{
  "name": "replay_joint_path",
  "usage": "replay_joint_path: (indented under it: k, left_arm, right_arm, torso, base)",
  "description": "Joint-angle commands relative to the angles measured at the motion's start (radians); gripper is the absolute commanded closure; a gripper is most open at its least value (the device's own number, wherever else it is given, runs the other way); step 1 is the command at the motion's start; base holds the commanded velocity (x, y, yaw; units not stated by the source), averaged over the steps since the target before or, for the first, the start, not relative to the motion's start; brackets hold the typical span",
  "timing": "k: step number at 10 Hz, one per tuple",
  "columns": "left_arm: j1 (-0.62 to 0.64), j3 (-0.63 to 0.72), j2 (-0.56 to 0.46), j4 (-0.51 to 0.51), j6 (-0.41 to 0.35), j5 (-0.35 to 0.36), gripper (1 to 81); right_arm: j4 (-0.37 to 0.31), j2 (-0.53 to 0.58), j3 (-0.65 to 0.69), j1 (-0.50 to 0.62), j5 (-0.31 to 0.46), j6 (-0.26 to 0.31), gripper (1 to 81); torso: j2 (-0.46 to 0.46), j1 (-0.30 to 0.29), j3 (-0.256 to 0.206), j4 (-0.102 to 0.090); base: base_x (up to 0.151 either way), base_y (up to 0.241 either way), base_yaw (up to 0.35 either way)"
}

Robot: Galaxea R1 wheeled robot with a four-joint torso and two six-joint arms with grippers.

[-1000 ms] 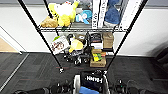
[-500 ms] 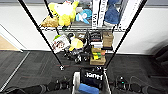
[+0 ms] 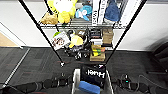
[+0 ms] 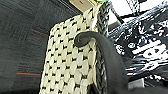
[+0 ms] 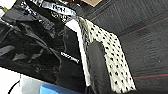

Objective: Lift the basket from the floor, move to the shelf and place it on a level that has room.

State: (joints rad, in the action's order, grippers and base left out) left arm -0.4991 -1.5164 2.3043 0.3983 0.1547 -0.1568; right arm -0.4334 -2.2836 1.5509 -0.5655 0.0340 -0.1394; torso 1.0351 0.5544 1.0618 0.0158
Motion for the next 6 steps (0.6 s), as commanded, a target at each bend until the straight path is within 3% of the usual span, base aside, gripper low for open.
replay_joint_path:
  k: [1, 6]
  left_arm:
    - [0.142, 0.080, -0.077, 0.057, 0.008, -0.015, 81.1]
    - [0.142, 0.129, -0.109, 0.059, 0.008, -0.015, 81.1]
  right_arm:
    - [-0.038, 0.096, -0.097, 0.106, 0.009, -0.013, 81.1]
    - [-0.039, 0.126, -0.159, 0.117, 0.004, -0.014, 81.1]
  torso:
    - [-0.097, -0.062, -0.056, 0.000]
    - [-0.260, -0.168, -0.168, 0.000]
  base:
    - [0.000, 0.000, 0.000]
    - [0.000, 0.000, 0.000]
